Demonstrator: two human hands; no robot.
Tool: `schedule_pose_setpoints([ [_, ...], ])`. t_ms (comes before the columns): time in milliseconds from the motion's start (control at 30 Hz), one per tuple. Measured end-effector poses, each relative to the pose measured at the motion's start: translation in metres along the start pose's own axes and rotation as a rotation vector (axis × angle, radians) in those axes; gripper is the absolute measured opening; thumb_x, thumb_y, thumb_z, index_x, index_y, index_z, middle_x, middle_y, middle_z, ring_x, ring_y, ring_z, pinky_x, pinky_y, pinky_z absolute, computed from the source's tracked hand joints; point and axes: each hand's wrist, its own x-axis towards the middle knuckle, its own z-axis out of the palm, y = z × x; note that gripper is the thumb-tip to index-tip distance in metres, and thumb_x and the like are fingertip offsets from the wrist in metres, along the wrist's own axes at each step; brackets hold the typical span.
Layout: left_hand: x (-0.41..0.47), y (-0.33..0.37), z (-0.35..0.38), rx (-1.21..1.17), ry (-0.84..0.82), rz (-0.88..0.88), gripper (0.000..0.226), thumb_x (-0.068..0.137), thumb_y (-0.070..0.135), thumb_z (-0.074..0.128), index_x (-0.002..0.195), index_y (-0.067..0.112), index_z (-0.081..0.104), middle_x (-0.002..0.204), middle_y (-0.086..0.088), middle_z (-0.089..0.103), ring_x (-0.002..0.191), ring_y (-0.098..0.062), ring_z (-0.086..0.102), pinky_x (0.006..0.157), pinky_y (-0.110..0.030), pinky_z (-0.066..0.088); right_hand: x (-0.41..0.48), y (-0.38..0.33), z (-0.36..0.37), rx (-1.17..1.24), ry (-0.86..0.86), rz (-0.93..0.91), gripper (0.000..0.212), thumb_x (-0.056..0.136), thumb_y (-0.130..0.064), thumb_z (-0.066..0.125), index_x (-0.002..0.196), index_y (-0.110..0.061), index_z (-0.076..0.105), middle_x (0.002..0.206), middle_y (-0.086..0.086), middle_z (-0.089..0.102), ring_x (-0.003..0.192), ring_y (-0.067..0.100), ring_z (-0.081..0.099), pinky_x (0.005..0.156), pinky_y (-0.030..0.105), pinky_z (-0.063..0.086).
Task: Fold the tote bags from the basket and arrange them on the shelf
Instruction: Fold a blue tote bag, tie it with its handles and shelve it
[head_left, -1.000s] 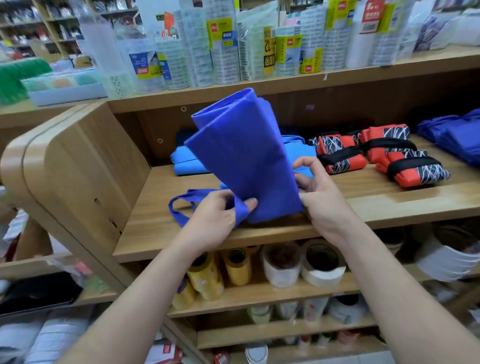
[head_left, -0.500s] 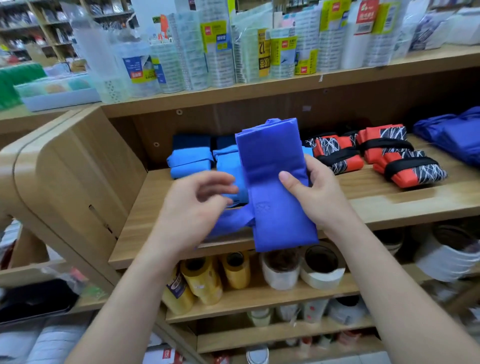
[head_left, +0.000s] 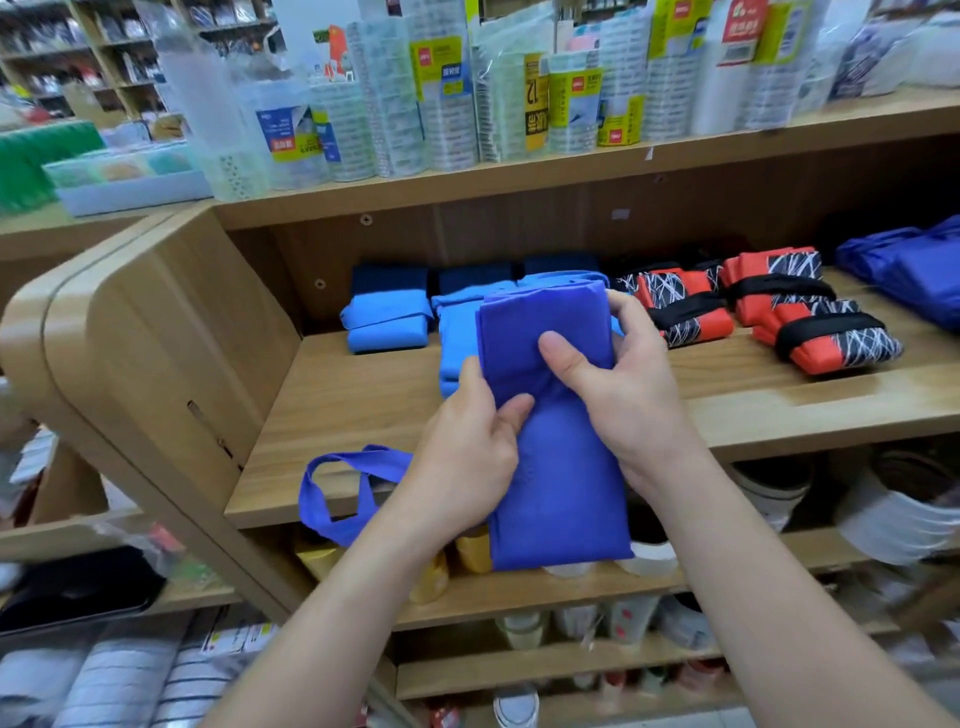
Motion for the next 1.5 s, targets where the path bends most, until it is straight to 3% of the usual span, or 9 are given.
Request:
schedule_pose_setpoints([
  [167, -0.013, 0.000, -0.019, 0.216, 0.109, 0.290, 0.056, 0.088, 0.023, 0.069, 0.138, 0.023, 0.043, 0.132, 0.007, 0.052, 0.122, -0.010, 0.050, 0.101, -0.037, 0.047, 0.002, 0.000, -0.008, -0.007, 0.084, -0.011, 0.037, 0.079, -0.021, 0.075, 0.107, -0.018, 0.052, 0.104, 0.012, 0.068, 0.091, 0.029, 0.069, 0.083, 0.056, 0.056],
  [367, -0.042, -0.011, -0.038, 0.917, -0.251, 0.655, 0.097, 0.067, 0.020, 0.068, 0.153, 0.024, 0.024, 0.163, 0.004, 0.017, 0.149, -0.019, 0.018, 0.116, -0.047, 0.029, 0.007, -0.004, -0.015, 0.175, 0.127, 0.094, 0.026, 0.092, -0.005, 0.064, 0.114, -0.008, 0.050, 0.094, 0.003, 0.066, 0.086, 0.018, 0.064, 0.085, 0.046, 0.055],
  [500, -0.025, -0.028, -0.028, 0.706, 0.060, 0.776, 0.051, 0.078, 0.013, 0.065, 0.127, 0.028, 0.059, 0.141, 0.005, 0.054, 0.126, -0.023, 0.051, 0.096, -0.048, 0.044, 0.004, -0.002, -0.009, 0.234, 0.074, 0.150, 0.025, 0.093, -0.004, 0.061, 0.113, -0.014, 0.051, 0.094, 0.002, 0.065, 0.083, 0.016, 0.064, 0.076, 0.037, 0.056],
  [767, -0.012, -0.005, -0.030, 0.013, 0.090, 0.243, 0.021, 0.082, 0.050, 0.063, 0.096, 0.034, 0.063, 0.089, 0.010, 0.066, 0.088, -0.015, 0.062, 0.074, -0.040, 0.053, -0.006, -0.007, 0.001, 0.382, -0.078, 0.132, 0.026, 0.082, -0.008, 0.058, 0.103, -0.023, 0.053, 0.084, 0.000, 0.063, 0.075, 0.021, 0.054, 0.065, 0.029, 0.044],
  [833, -0.010, 0.001, -0.028, -0.012, 0.130, 0.166, 0.017, 0.082, 0.050, 0.069, 0.085, 0.034, 0.063, 0.078, 0.014, 0.067, 0.074, -0.006, 0.062, 0.065, -0.023, 0.050, -0.007, -0.008, 0.005, 0.379, -0.086, 0.118, 0.021, 0.079, -0.022, 0.050, 0.100, -0.022, 0.052, 0.084, 0.001, 0.061, 0.078, 0.019, 0.052, 0.068, 0.032, 0.041],
  [933, -0.007, 0.007, -0.026, 0.020, 0.236, 0.066, 0.028, 0.074, 0.046, 0.076, 0.093, 0.031, 0.061, 0.073, 0.009, 0.067, 0.067, -0.010, 0.062, 0.064, -0.032, 0.053, -0.007, -0.009, 0.005, 0.358, -0.062, 0.115, 0.017, 0.085, -0.038, 0.046, 0.091, -0.025, 0.056, 0.080, -0.005, 0.063, 0.077, 0.013, 0.055, 0.072, 0.031, 0.043],
  [1100, -0.011, 0.012, -0.025, 0.243, 0.258, 0.025, 0.037, 0.075, 0.056, 0.071, 0.103, 0.035, 0.061, 0.079, 0.013, 0.066, 0.078, -0.011, 0.062, 0.073, -0.041, 0.052, -0.014, -0.018, 0.005, 0.160, -0.109, 0.089, 0.072, 0.059, -0.091, 0.055, 0.088, -0.025, 0.056, 0.090, 0.006, 0.054, 0.086, 0.024, 0.051, 0.082, 0.041, 0.044],
  [1267, -0.011, 0.013, -0.022, 0.450, 0.216, 0.099, 0.035, 0.079, 0.057, 0.062, 0.102, 0.032, 0.056, 0.086, 0.014, 0.052, 0.077, -0.004, 0.050, 0.064, -0.023, 0.039, -0.019, -0.020, 0.014, 0.006, 0.061, -0.051, 0.023, 0.088, -0.046, 0.049, 0.084, -0.023, 0.050, 0.075, -0.013, 0.048, 0.072, 0.005, 0.045, 0.071, 0.020, 0.041],
  [1500, -0.005, 0.015, -0.028, -0.183, -0.113, 0.072, 0.037, 0.094, 0.051, 0.051, 0.114, 0.021, 0.060, 0.103, -0.006, 0.067, 0.092, -0.016, 0.064, 0.081, -0.037, 0.051, -0.020, -0.012, 0.016, -0.102, 0.166, -0.355, 0.018, 0.093, -0.005, 0.040, 0.084, -0.016, 0.050, 0.078, -0.008, 0.048, 0.072, 0.006, 0.044, 0.071, 0.018, 0.036],
])
